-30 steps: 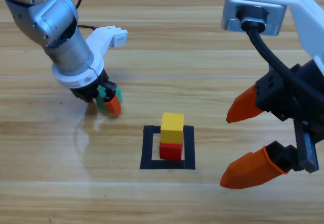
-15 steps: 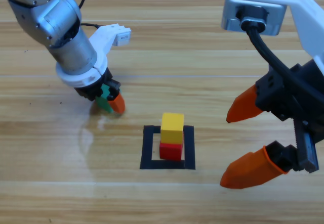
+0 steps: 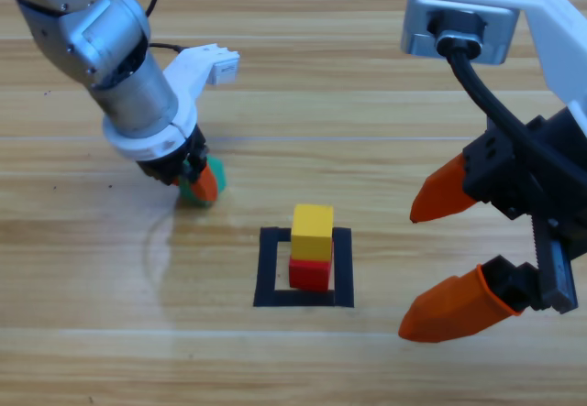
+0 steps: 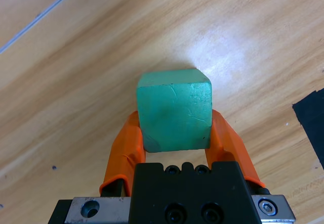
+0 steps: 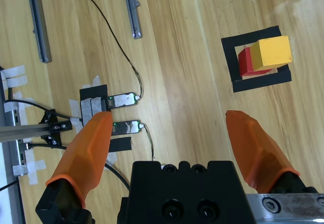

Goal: Stack the blocks in the rectangular block: red at the bottom, yellow in the middle, green on top

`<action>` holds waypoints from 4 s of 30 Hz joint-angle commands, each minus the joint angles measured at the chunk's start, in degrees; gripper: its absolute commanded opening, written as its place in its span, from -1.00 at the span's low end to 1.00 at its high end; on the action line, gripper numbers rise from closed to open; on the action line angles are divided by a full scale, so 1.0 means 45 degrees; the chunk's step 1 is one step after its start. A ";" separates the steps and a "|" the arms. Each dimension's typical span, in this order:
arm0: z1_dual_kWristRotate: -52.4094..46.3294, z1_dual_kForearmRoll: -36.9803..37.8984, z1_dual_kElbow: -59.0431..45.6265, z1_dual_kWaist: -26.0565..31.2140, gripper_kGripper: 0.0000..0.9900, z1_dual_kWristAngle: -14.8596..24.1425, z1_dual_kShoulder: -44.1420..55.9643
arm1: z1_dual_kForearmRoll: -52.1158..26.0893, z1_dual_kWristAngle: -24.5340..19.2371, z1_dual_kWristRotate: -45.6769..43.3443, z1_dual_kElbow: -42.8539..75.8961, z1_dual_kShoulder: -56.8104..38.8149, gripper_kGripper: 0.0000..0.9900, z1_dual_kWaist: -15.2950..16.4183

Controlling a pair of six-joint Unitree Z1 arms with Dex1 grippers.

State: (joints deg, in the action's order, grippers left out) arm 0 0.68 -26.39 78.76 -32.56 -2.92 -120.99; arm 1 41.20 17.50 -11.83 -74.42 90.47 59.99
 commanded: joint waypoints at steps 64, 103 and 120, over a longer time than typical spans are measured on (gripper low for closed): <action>-1.1830 -1.0855 1.0487 -0.6378 -0.93 0.2679 -0.2117 | -0.0210 -0.0236 -0.0047 0.1537 -0.1686 1.00 0.0399; -1.2416 -0.9292 0.8807 -0.6729 -0.92 0.3246 -0.1238 | -0.0230 -0.0061 -0.0282 0.1673 -0.1471 1.00 0.0399; -1.2924 -0.8042 0.7010 -0.6905 -0.92 0.3441 -0.0281 | -0.0249 -0.0061 -0.0301 0.1673 -0.1432 1.00 0.0399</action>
State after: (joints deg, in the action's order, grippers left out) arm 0 -57.15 -66.18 116.25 -62.16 11.72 -126.78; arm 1 41.06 17.34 -12.92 -68.58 84.18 60.00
